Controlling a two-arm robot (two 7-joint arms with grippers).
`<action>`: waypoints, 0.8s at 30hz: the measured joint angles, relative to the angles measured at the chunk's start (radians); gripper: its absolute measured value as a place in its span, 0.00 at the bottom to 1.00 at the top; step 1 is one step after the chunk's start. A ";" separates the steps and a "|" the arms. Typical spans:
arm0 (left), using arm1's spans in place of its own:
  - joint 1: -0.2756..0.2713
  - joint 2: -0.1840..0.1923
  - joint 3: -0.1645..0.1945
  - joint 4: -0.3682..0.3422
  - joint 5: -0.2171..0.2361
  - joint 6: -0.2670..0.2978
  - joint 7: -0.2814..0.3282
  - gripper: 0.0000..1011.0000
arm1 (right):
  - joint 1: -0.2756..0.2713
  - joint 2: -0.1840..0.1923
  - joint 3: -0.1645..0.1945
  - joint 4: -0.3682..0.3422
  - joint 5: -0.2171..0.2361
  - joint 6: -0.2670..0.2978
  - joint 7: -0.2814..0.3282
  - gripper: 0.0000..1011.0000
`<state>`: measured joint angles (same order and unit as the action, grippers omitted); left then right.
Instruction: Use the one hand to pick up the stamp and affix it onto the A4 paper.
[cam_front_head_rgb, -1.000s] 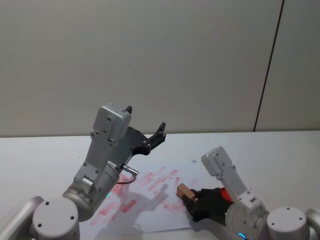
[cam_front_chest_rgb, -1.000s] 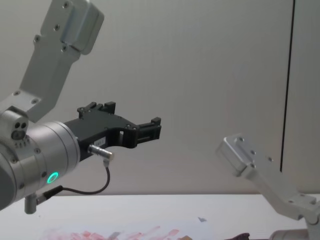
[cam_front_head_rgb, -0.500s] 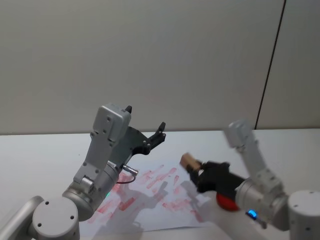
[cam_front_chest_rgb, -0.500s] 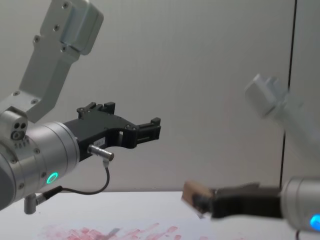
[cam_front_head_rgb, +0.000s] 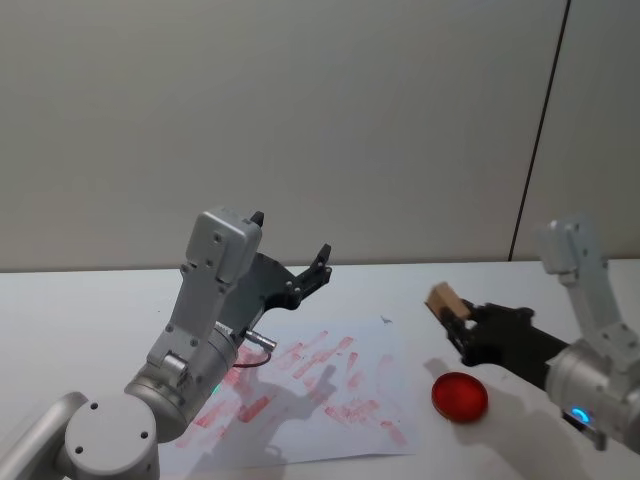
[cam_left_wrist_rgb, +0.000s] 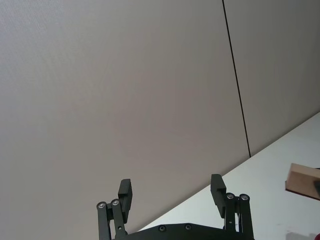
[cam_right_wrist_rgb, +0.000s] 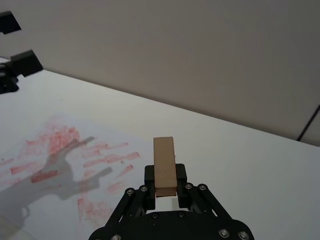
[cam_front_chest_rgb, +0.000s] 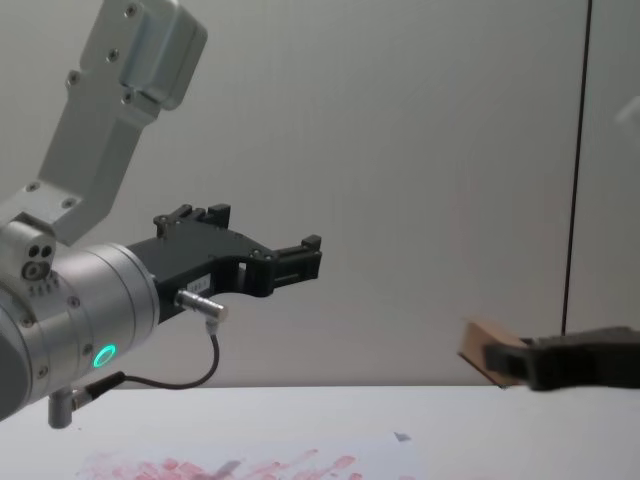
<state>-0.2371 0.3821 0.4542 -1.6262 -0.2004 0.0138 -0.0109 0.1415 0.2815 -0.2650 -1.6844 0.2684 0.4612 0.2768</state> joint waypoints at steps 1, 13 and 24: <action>0.000 0.000 0.000 0.000 0.000 0.000 0.000 0.99 | -0.008 0.012 0.006 -0.005 0.000 0.006 0.000 0.22; 0.000 0.000 0.000 0.000 0.000 0.000 0.000 0.99 | -0.047 0.068 0.018 0.003 -0.034 0.044 0.027 0.22; 0.000 0.000 0.000 0.000 0.000 0.000 0.000 0.99 | -0.044 0.068 -0.003 0.055 -0.093 0.049 0.057 0.22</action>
<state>-0.2371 0.3821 0.4543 -1.6262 -0.2004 0.0139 -0.0109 0.0976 0.3498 -0.2676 -1.6291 0.1754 0.5105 0.3340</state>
